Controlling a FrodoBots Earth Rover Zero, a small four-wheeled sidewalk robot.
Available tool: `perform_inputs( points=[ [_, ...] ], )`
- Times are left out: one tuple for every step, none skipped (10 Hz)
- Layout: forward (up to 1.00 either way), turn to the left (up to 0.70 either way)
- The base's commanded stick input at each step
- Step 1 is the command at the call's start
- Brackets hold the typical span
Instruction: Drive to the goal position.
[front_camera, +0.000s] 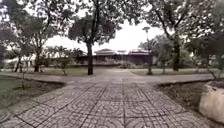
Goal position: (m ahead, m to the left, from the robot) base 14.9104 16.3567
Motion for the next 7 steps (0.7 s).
perform_inputs(
  points=[
    [0.5, 0.0],
    [0.5, 0.0],
    [0.5, 0.08],
    [0.5, 0.22],
    [0.5, 0.18],
    [0.5, 0.03],
    [0.5, 0.0]
  ],
)
